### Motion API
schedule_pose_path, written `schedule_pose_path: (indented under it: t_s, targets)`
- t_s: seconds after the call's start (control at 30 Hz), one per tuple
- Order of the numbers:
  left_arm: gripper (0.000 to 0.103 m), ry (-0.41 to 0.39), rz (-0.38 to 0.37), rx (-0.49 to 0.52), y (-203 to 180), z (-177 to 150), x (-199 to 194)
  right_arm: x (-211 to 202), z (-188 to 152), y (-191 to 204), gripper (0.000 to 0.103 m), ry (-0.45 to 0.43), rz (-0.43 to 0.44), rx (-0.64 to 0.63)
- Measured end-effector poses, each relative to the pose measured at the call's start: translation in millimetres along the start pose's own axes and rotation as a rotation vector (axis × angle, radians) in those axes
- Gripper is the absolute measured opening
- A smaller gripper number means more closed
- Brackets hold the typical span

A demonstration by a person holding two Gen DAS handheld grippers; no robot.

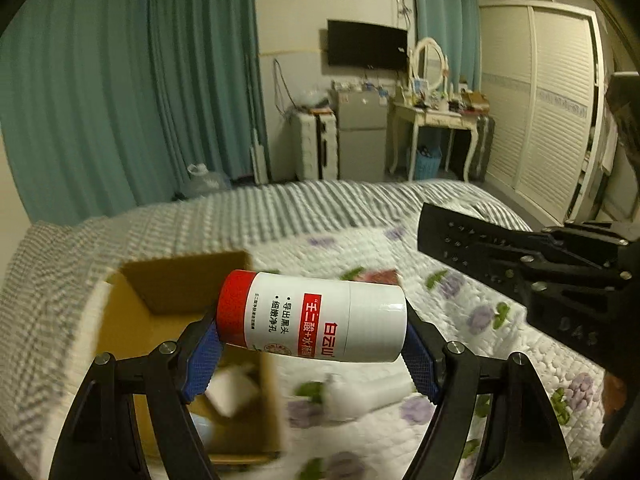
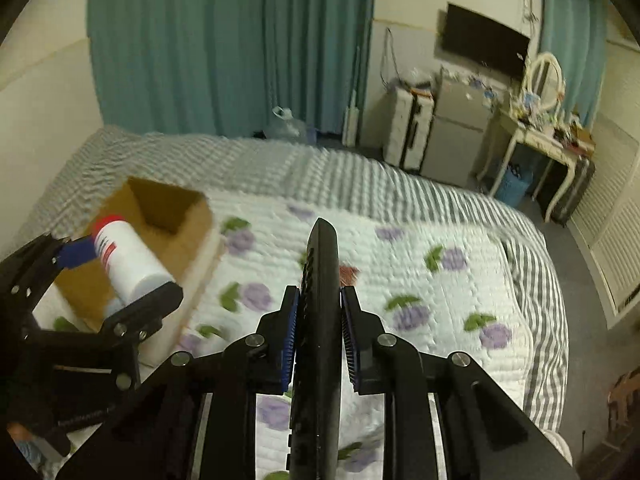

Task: Organize rigid objects
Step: 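Lift the pill bottle with the left tool while the right tool grasps the black remote, then lower the pill bottle and remote into the box and open both tools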

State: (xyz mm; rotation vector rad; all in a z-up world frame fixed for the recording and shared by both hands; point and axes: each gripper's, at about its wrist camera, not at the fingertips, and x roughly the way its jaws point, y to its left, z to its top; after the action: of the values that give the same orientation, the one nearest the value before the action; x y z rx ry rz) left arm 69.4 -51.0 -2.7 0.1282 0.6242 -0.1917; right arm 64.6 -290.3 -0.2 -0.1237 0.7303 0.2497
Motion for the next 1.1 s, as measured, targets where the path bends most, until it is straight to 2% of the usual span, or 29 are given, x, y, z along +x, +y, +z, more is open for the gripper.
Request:
schedule_pose_path:
  t_s: [0.13, 0.27, 0.53, 0.8, 1.1]
  targets:
    - [0.079, -0.011, 0.031, -0.03, 41, 5, -13, -19, 24, 35, 0.02, -0.057, 0.03, -0.028]
    - [0.079, 0.003, 0.072, -0.028, 76, 3, -10, -22, 40, 71, 0.02, -0.085, 0.074, -0.046]
    - [0.079, 0.074, 0.099, -0.055, 128, -13, 34, 12, 50, 126, 0.02, -0.057, 0.131, -0.078]
    - [0.079, 0.157, 0.092, -0.058, 145, -32, 82, 61, 46, 148, 0.02, -0.003, 0.152, -0.089]
    - [0.081, 0.197, 0.036, -0.034, 140, -32, 98, 91, 34, 151, 0.02, 0.031, 0.166, -0.078]
